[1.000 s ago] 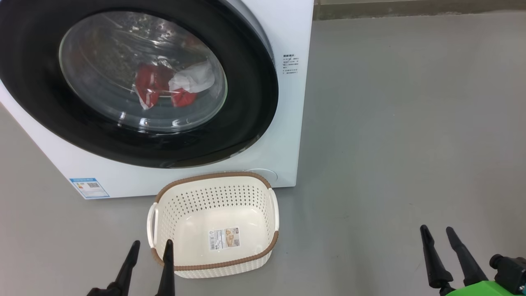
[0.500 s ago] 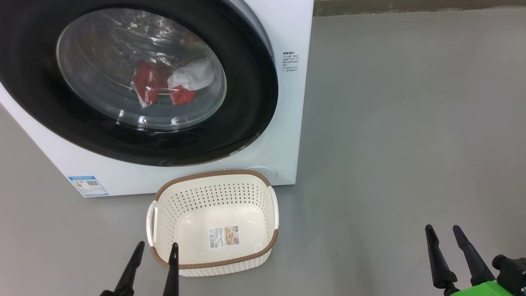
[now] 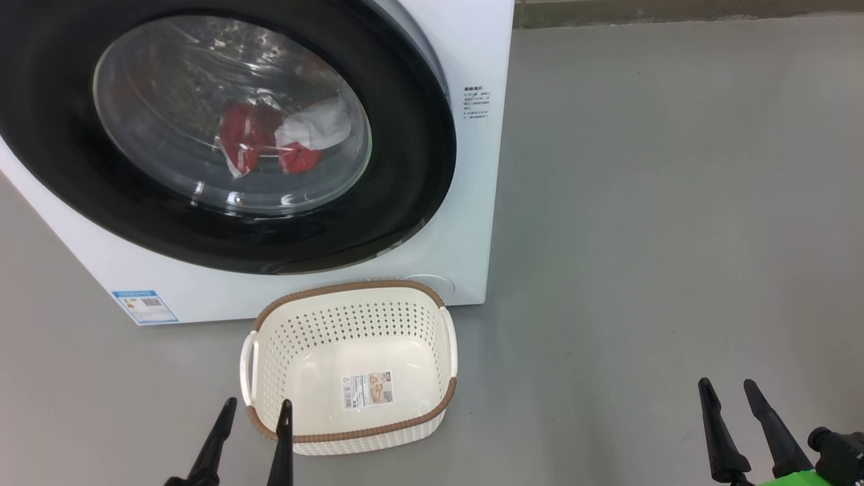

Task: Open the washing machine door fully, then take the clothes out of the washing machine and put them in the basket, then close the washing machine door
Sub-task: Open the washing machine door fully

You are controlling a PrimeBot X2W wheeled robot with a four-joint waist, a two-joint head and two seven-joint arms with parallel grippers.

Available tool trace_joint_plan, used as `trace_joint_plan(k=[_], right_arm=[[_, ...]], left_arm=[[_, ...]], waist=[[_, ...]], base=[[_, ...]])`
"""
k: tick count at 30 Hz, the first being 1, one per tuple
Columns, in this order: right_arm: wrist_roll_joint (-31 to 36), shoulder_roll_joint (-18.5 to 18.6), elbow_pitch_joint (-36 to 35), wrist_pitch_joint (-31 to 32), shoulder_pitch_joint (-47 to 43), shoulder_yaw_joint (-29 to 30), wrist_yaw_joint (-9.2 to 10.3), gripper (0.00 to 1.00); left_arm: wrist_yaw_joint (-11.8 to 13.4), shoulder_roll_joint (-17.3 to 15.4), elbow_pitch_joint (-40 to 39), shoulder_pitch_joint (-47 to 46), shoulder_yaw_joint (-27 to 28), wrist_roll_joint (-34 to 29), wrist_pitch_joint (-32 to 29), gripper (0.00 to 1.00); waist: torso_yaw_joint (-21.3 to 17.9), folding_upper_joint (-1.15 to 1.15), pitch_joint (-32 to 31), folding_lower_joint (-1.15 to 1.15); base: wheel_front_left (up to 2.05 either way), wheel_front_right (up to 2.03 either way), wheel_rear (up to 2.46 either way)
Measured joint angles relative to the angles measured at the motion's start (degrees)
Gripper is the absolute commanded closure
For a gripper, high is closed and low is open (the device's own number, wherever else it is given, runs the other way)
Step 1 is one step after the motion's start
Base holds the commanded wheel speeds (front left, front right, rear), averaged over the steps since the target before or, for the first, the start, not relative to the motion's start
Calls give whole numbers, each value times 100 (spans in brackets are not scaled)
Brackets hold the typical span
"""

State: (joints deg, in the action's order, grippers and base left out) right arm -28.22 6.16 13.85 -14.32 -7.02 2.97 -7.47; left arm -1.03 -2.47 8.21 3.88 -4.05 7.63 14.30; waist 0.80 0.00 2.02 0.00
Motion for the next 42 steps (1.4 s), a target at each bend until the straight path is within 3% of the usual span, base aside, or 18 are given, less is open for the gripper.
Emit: trace_joint_plan(k=[2,3,4,6,15,25,42], right_arm=[[0,-8,-15,0,0,-1,0,0],[-1,-15,-32,0,1,-3,0,13],[-2,-22,-42,0,3,-11,0,56],[-42,-42,-113,0,19,-31,0,100],[-486,-77,-292,-15,733,-383,0,100],[-1255,-70,-145,-32,2320,-804,0,100],[-2175,578,641,-33,5002,-1685,0,100]], left_arm=[[0,0,1,0,3,1,0,0],[0,0,1,0,4,2,0,0],[0,0,2,0,4,8,0,0],[-1,0,2,-1,3,18,0,0],[-1,-4,2,-4,-107,54,0,0],[-9,-9,-8,-72,-254,98,0,0],[-51,-5,13,-789,-511,259,0,0]], waist=[[-3,0,7,0],[-4,0,11,0],[-5,0,13,0],[-5,0,14,0],[47,0,60,0],[190,0,287,0],[565,0,1107,0]], base=[[0,0,0],[0,0,0],[0,0,0],[0,0,0],[0,0,0],[0,0,0],[0,0,0]])
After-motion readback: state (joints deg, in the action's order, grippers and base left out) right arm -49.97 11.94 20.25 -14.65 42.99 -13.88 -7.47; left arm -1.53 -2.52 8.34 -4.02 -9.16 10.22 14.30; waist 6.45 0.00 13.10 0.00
